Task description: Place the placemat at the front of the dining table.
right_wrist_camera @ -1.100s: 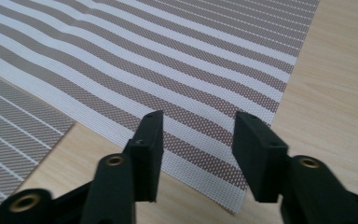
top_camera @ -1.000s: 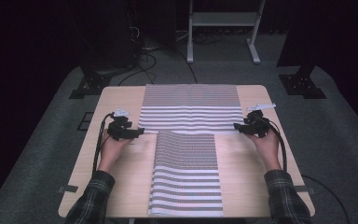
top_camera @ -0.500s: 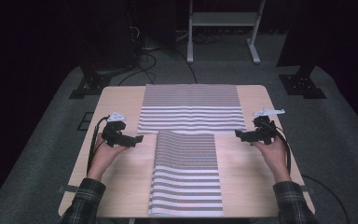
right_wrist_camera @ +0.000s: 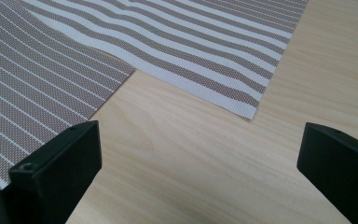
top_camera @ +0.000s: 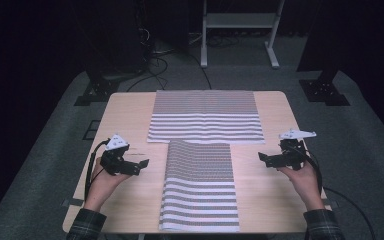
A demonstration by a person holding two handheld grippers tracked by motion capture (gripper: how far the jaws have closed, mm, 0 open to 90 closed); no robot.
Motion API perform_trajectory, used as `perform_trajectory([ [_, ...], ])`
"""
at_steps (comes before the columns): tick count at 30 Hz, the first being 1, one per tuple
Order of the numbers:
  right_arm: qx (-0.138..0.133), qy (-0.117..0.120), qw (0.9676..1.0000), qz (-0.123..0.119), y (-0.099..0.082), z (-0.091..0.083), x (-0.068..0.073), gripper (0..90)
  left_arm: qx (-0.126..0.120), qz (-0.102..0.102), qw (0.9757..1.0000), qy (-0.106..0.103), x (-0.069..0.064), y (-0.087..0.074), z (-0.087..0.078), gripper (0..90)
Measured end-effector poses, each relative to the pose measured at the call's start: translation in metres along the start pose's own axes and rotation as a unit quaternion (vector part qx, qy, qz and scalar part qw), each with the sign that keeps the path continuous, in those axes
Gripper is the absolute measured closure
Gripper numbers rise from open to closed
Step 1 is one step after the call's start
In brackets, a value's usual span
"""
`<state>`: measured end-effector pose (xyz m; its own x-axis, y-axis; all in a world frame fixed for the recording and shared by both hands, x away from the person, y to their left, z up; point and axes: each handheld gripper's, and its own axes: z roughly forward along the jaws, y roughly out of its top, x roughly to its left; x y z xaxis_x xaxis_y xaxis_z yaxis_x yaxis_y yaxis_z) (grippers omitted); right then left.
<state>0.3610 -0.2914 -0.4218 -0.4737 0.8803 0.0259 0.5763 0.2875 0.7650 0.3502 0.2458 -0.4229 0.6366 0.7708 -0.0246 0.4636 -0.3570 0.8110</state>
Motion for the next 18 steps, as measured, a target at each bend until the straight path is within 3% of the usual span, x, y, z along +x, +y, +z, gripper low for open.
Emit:
perform_trajectory([
  [13, -0.018, 0.006, 0.9998, -0.007, -0.033, -0.025, 0.006, 0.0, 0.009, 0.009, 0.9999, -0.002, -0.013, -0.029, -0.016, 0.0],
  [18, -0.028, 0.019, 0.9994, -0.008, -0.049, -0.032, 0.007, 0.0, 0.015, 0.015, 0.9998, -0.007, -0.019, -0.042, -0.02, 0.0],
])
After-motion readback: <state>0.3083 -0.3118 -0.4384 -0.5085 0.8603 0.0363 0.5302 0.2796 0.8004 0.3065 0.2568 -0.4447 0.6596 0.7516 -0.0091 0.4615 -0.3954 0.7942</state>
